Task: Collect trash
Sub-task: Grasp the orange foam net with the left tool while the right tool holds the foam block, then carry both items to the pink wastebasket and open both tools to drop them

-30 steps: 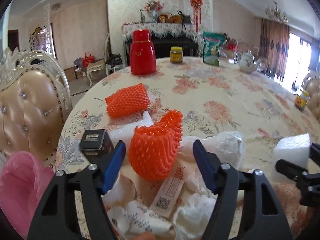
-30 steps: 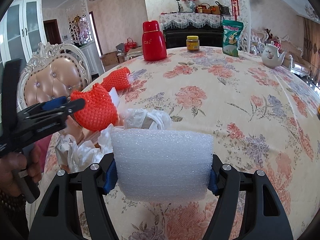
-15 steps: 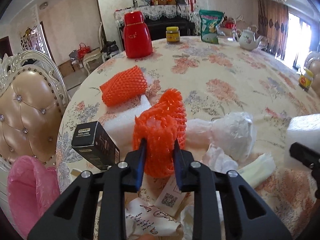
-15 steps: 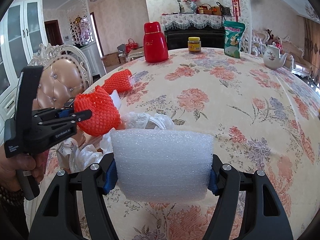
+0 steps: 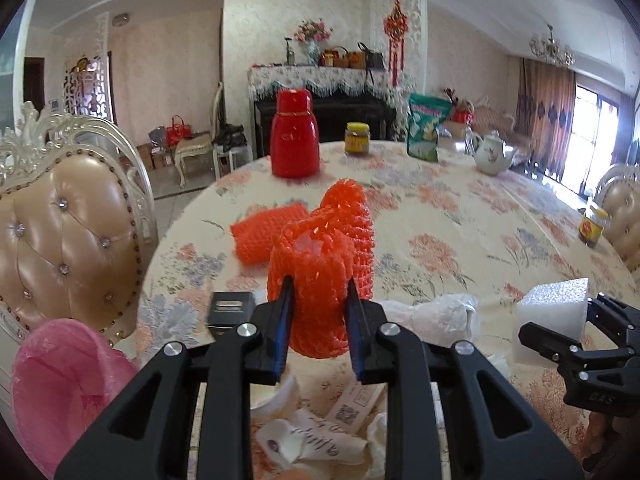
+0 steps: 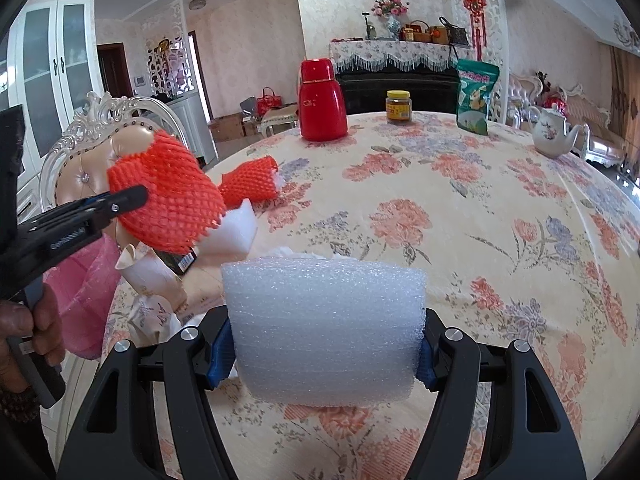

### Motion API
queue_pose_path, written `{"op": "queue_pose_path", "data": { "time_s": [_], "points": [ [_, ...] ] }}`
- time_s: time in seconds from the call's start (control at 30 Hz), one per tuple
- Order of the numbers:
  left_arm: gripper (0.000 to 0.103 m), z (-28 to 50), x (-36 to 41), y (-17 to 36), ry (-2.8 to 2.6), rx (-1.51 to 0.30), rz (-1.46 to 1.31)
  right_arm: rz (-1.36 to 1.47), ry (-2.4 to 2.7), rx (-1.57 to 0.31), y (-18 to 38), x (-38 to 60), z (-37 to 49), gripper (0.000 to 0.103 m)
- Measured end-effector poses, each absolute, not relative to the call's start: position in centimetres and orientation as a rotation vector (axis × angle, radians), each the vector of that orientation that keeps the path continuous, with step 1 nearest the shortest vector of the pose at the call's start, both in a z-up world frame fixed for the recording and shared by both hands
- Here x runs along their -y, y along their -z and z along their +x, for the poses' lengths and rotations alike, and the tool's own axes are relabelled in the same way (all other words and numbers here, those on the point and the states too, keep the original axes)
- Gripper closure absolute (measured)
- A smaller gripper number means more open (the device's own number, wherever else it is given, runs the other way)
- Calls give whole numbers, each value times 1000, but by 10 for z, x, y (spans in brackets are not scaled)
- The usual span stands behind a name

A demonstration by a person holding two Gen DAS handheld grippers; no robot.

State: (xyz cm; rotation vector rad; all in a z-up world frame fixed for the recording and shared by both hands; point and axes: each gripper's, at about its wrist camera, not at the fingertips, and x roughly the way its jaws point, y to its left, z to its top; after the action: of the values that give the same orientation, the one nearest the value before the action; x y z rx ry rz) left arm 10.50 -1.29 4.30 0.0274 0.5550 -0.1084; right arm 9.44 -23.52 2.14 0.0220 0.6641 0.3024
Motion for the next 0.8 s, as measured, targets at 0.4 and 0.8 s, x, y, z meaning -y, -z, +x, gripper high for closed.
{"op": "queue_pose_path", "data": {
  "time_s": [0.4,0.8],
  "points": [
    [79,64,-53,-71,-11,-472,-32,-10,-363,-622,-45,188,103,37],
    [79,15,-153,-78,-178,-448,-86,-66,-503,-594,-67,94,102,37]
  ]
}}
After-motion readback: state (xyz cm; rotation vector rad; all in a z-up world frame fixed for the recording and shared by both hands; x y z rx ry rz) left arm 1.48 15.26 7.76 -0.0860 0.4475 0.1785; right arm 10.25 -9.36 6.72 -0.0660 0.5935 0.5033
